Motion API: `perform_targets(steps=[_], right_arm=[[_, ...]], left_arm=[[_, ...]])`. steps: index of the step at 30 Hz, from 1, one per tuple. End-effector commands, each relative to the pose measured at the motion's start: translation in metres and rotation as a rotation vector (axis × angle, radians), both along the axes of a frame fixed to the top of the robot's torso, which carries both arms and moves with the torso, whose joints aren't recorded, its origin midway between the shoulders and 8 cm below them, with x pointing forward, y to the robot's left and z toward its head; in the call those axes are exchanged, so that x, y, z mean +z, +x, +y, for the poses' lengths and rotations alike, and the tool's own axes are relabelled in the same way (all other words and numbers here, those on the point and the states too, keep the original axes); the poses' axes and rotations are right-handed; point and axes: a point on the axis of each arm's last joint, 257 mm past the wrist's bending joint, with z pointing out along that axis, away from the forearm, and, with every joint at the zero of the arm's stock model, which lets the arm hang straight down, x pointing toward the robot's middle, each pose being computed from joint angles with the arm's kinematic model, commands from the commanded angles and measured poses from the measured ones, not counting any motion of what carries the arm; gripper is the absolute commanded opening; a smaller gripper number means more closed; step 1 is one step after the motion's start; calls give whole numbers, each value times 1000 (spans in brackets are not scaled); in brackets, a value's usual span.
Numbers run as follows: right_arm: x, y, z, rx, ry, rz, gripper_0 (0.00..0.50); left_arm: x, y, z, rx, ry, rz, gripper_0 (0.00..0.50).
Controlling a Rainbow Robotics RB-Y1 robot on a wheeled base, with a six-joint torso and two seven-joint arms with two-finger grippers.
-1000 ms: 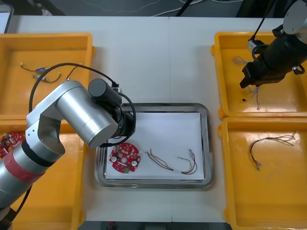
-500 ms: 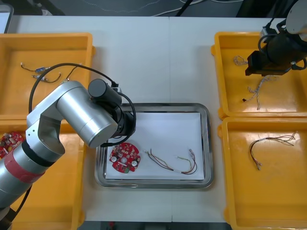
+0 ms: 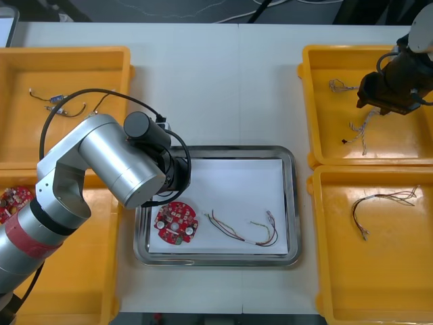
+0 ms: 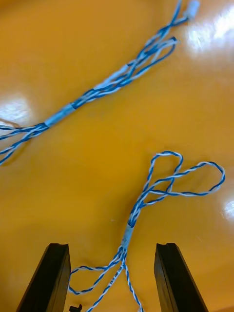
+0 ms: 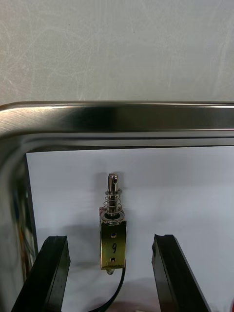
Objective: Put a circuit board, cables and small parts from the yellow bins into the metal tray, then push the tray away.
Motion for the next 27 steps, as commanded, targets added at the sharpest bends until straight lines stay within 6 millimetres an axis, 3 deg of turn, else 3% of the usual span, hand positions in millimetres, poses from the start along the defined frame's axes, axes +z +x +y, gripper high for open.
perform_targets(steps=[1, 9, 15, 18, 23, 27], right_arm=[[29, 13, -26, -82, 15, -67, 500], [15, 11, -23, -83, 21, -45, 500], [0, 9, -22, -86, 26, -25, 500], [-4, 10, -23, -87, 26, -25, 500], [-10, 10, -17, -76, 26, -17, 500], [-13, 10, -11, -66, 26, -12, 500]], left_arm=[[13, 2, 13, 99, -44, -19, 500], [53, -7, 12, 110, -131, 17, 500], [92, 5, 9, 111, -217, -19, 500], [105, 12, 19, 133, -222, -40, 500], [141, 19, 64, 163, -158, -54, 500], [166, 19, 85, 148, -157, -66, 500]])
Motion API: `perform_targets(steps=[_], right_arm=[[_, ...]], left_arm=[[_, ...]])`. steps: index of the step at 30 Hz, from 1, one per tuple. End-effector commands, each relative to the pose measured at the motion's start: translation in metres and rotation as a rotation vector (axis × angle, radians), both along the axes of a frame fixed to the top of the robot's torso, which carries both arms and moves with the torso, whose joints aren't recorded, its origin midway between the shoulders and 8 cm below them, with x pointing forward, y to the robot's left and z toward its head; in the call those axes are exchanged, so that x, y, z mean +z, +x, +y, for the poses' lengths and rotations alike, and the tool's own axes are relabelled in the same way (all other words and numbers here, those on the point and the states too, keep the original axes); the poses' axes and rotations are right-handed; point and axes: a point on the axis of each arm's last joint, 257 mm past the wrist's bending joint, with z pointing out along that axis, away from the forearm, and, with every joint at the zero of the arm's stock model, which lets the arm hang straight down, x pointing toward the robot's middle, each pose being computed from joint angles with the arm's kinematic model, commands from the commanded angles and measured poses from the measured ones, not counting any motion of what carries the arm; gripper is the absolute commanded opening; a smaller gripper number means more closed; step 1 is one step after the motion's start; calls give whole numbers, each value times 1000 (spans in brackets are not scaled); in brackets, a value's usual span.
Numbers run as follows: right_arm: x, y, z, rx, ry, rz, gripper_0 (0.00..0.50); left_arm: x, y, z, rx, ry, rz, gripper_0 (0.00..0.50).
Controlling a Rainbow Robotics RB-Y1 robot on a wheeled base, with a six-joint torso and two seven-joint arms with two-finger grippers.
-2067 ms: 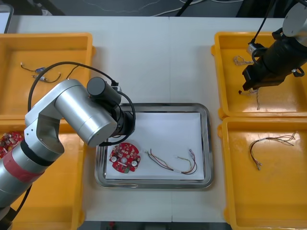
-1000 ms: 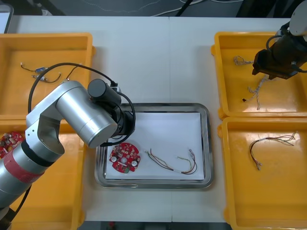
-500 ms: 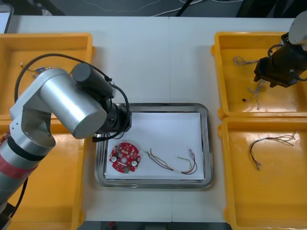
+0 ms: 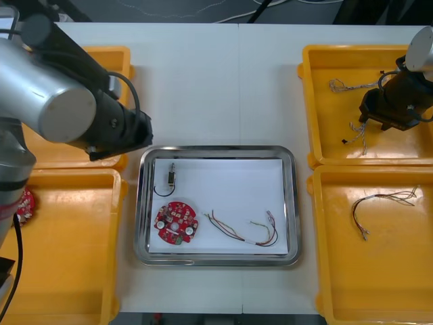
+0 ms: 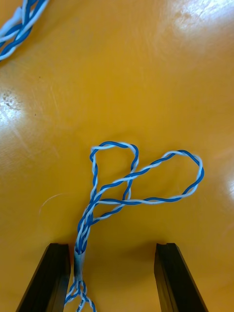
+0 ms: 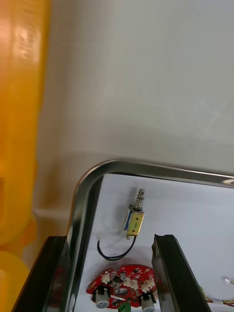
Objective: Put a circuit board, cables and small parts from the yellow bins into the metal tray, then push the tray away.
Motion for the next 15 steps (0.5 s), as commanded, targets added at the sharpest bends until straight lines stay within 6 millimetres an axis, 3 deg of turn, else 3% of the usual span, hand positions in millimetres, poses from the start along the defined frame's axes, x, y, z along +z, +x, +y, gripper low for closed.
perform_targets(steps=[1, 13, 15], right_arm=[[26, 17, 11, 20, -2, -55, 500], [19, 17, 23, 47, -16, -43, 500], [16, 16, 23, 50, -18, -40, 405]], left_arm=[[70, 13, 32, -22, 5, -110, 500], [93, 18, 84, -68, 77, -148, 500], [95, 19, 89, -81, 102, -158, 500]])
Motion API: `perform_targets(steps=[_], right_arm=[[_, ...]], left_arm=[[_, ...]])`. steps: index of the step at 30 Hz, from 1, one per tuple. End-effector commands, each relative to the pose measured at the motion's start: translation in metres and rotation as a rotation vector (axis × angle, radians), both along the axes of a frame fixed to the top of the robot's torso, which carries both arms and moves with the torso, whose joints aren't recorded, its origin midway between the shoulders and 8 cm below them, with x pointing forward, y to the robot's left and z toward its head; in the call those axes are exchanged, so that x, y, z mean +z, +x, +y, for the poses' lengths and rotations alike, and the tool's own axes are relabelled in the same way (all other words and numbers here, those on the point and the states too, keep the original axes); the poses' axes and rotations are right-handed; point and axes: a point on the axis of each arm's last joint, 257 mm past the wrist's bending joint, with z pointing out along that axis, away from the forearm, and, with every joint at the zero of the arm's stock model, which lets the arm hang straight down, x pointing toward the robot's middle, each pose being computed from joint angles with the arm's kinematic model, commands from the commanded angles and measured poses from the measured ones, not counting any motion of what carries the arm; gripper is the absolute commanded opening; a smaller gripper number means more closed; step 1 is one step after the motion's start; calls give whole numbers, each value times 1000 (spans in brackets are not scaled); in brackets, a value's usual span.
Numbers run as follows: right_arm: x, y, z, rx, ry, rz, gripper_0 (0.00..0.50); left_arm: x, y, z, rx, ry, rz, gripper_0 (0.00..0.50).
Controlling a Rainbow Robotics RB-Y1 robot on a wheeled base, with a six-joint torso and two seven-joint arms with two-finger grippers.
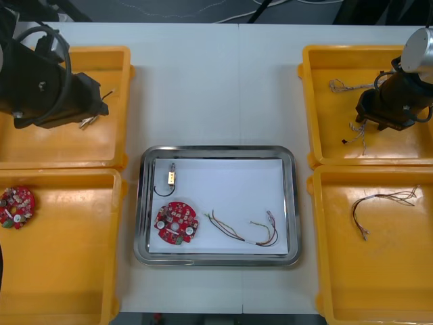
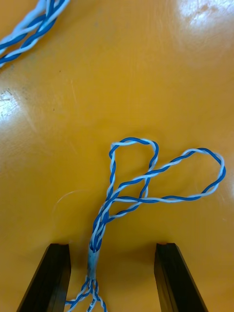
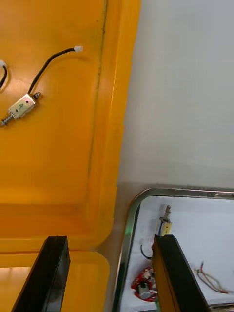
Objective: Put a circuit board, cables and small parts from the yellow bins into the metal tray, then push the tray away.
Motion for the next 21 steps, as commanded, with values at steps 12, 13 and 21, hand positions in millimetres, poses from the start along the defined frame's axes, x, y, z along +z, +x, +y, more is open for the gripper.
perform_targets(steps=[12, 13, 21], right_arm=[[26, 17, 10, 56, -32, -56, 0], [31, 19, 8, 63, -40, -65, 0], [78, 15, -9, 97, -92, -98, 0]], left_arm=[[43, 42, 49, -140, 300, -203, 500], [44, 48, 48, -168, 317, -224, 500], [38, 76, 59, -263, 411, -280, 500]])
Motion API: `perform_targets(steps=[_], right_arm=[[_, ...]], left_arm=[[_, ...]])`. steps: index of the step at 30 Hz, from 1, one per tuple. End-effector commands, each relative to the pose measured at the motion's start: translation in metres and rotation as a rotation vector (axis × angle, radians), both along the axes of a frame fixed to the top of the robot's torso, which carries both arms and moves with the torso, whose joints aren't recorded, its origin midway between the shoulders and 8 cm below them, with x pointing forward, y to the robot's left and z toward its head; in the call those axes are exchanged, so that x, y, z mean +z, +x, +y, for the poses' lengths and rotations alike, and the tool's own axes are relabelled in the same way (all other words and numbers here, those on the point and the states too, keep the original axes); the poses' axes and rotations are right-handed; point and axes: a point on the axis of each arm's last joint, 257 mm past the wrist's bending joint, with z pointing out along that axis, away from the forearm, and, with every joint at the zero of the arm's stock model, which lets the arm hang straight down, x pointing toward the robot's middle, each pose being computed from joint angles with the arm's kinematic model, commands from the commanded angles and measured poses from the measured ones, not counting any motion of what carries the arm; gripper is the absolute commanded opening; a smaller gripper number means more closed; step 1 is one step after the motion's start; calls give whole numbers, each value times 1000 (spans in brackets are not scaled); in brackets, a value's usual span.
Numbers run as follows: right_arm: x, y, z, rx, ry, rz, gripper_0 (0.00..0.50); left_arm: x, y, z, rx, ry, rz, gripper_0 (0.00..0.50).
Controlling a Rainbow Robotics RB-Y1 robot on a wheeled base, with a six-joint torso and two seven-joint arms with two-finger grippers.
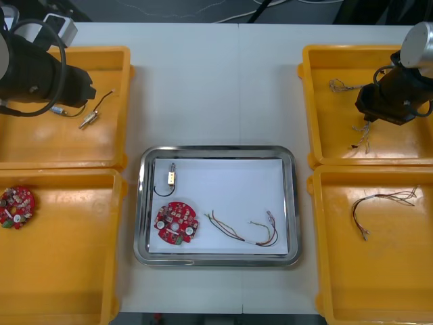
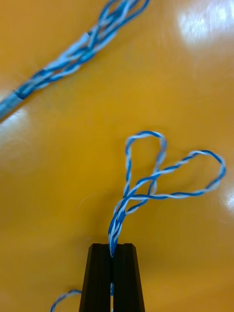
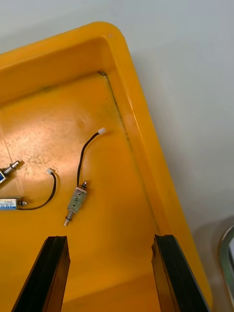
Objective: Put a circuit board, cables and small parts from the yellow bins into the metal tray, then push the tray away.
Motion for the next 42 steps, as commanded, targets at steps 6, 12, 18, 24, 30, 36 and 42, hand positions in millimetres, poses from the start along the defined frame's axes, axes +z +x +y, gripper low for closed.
perform_targets(steps=[6, 12, 18, 24, 30, 36, 42], right_arm=[[97, -5, -27, 71, -86, -73, 0], [123, -27, -34, 97, -123, -40, 0], [136, -45, -25, 172, -96, -13, 0], [138, -62, -10, 358, -177, 1, 0], [133, -78, 31, 575, -211, -35, 0], [124, -99, 78, 759, -273, -71, 0], [112, -125, 122, 926, -303, -85, 0]], left_arm=[[25, 22, 33, 34, 88, -79, 500], [19, 36, 45, -11, 149, -98, 500], [12, 44, 63, -49, 211, -96, 500], [6, 43, 66, -87, 209, -78, 500], [1, 44, 69, -165, 227, -69, 500], [-3, 43, 75, -190, 249, -56, 500], [-4, 44, 70, -214, 258, -60, 500]])
